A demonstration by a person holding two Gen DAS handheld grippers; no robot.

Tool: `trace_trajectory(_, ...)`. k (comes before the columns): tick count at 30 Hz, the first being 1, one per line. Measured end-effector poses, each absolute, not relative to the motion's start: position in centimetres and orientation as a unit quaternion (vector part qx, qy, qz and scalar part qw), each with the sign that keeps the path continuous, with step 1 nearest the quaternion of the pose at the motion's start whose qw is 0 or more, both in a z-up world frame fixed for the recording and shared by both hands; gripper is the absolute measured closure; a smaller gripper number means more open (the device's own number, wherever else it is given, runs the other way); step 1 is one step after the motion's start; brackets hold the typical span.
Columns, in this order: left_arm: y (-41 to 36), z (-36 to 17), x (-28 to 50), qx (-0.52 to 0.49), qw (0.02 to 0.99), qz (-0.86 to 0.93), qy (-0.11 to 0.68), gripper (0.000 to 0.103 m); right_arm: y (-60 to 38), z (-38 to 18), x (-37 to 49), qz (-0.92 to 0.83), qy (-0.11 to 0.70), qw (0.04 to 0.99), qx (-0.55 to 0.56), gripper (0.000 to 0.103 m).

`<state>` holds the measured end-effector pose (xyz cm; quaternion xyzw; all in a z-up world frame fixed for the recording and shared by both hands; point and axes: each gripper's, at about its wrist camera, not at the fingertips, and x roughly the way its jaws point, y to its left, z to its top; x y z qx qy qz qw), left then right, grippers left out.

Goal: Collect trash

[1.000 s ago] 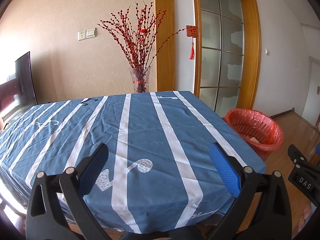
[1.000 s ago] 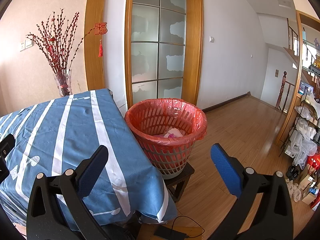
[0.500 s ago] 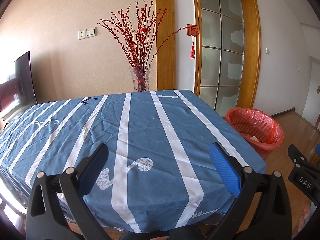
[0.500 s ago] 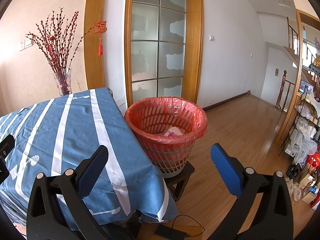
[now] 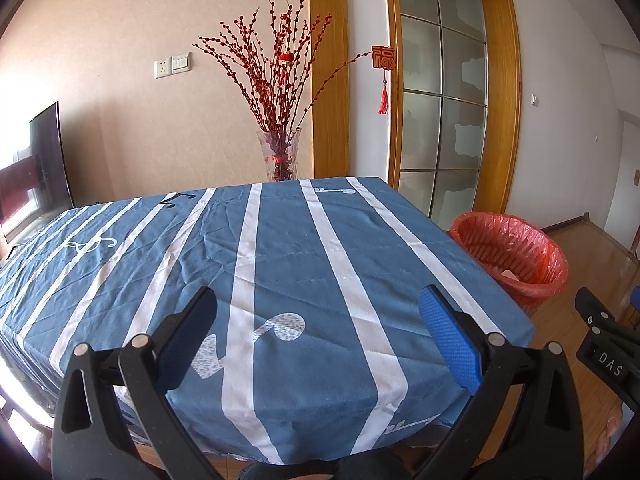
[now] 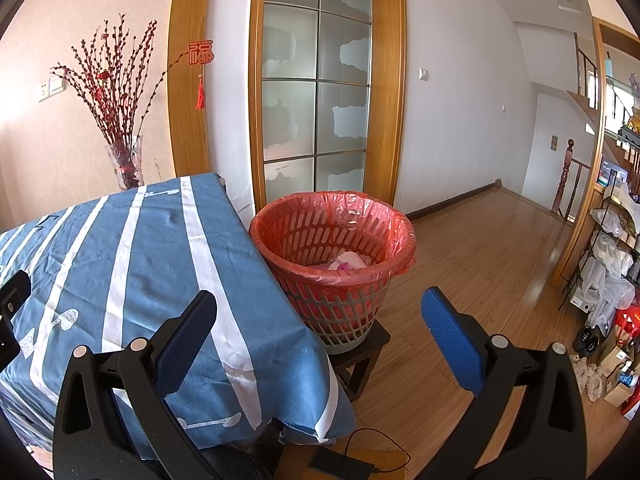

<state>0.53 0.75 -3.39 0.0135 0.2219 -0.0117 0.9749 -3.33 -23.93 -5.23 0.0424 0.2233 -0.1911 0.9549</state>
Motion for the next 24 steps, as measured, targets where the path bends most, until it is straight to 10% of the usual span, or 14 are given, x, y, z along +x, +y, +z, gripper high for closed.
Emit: trace_trajectory(24,0.86,-3.85,0.86,0.017,0.974,-0.010,0.227,0.004,-23.91,-5.62,-3.28,-0.190,0.226,0.954,0.043,0.002)
